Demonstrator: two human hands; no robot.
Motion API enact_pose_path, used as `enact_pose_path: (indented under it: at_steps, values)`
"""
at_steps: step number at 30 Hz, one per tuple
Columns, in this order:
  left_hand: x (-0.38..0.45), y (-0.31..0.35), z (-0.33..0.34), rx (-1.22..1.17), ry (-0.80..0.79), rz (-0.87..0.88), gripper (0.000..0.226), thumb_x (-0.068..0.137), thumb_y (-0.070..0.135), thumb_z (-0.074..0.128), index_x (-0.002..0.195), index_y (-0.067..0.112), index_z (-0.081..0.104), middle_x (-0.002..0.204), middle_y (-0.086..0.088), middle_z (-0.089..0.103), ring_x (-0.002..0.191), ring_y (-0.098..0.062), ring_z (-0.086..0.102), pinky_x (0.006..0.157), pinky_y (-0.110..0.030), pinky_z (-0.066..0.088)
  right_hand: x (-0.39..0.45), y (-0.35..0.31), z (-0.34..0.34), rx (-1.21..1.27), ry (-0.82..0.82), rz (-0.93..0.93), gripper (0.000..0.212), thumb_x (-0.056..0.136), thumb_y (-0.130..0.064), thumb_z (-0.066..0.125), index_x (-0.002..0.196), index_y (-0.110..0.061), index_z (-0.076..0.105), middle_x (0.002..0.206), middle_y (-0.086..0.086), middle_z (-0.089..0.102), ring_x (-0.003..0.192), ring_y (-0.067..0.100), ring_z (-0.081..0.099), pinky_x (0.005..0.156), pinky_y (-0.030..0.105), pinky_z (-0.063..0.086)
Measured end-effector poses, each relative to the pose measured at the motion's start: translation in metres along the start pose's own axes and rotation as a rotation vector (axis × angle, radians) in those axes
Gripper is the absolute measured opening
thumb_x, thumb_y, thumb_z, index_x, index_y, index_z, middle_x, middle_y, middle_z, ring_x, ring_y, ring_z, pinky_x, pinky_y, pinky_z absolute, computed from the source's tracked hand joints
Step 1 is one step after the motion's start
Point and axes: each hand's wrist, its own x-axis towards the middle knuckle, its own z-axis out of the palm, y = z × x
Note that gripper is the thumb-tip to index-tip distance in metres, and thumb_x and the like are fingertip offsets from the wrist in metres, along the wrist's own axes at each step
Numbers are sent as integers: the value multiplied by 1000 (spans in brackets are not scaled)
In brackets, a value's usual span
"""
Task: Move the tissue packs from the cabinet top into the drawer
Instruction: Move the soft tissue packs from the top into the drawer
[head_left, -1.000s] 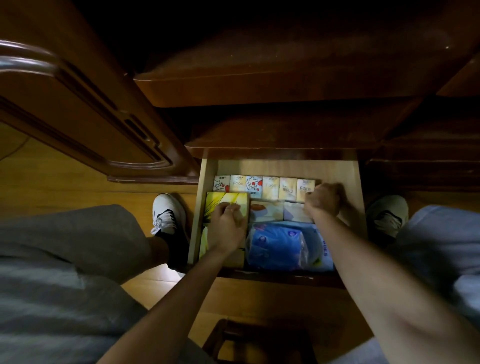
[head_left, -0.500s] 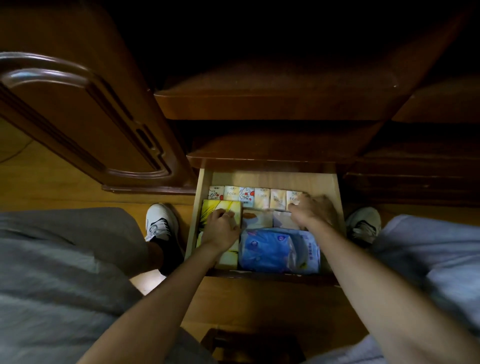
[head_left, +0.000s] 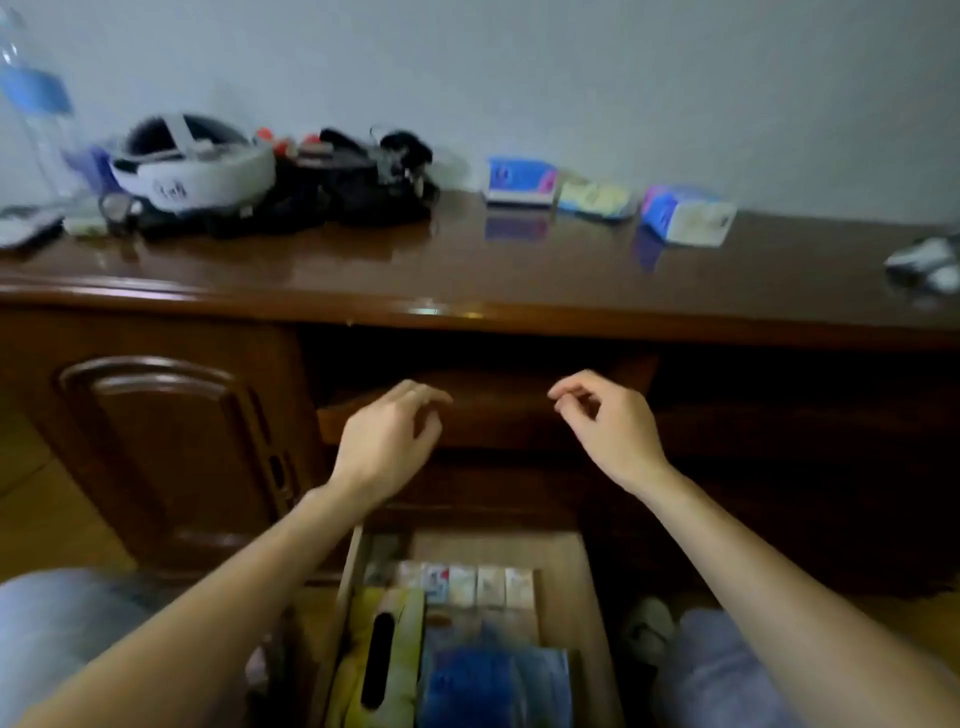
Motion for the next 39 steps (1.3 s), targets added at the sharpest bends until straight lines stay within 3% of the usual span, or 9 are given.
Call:
enact_pose_path:
  at_steps: [4,7,15,21,26,30,33,36,39]
  values:
    - [86,35,-40,6,135,113,19,95,30,55,108,35,67,99,23,57,78,3,52,58,-10,39,66,-25,-50,-257,321,-194,15,90,-31,56,101,-37,64,100,-19,62,97,5,55,73,27,48]
    - [141,45,-38,32,73,100,20,94,29,56,109,33,68,100,16,60,89,-5,58,64,-25,49,108,-17,-64,-421,73,-17,33,97,-42,54,127,-29,62,131,-4,62,123,23,53,100,39,45]
    - [283,33,24,175,-113,101,29,91,36,61,119,34,65,126,2,59,122,-20,51,86,-35,45,198,-4,-74,-559,-66,78,26,89,-55,55,95,-34,70,97,-9,69,98,18,66,71,33,46]
    - [356,-4,91,257,-164,46,53,91,48,58,140,27,51,148,-4,42,142,-25,31,116,-47,29,300,30,-42,-642,-106,74,36,95,-46,53,126,-32,67,163,2,28,149,28,21,113,50,36]
    - [406,-23,124,328,-104,84,76,91,53,52,156,28,22,165,-9,14,154,-28,8,123,-52,10,383,69,-17,-723,-177,208,43,101,-50,42,139,-37,58,170,0,-10,155,32,-9,119,60,23]
    - [459,-36,146,407,-46,48,91,91,51,52,159,32,-6,167,-8,-16,154,-32,-16,118,-64,1,416,95,-4,-666,-245,270,53,101,-50,32,151,-35,39,165,7,20,151,32,12,115,62,27]
    - [494,-44,160,375,-114,-46,92,89,53,55,159,33,-2,167,-8,-7,152,-40,5,116,-66,16,425,105,-2,-747,-214,226,58,98,-51,28,151,-31,41,157,8,37,143,31,28,111,57,31]
    - [515,-46,164,300,-102,-94,82,84,57,61,154,30,26,151,-10,21,118,-45,52,101,-53,46,427,106,-1,-779,-214,210,61,98,-52,27,150,-25,42,155,10,37,141,30,31,108,54,34]
    - [518,-39,157,366,-32,-45,73,84,64,61,141,23,42,133,-13,31,96,-41,63,85,-45,52,424,104,0,-742,-225,216,61,99,-52,29,151,-24,41,155,10,35,141,31,30,110,55,35]
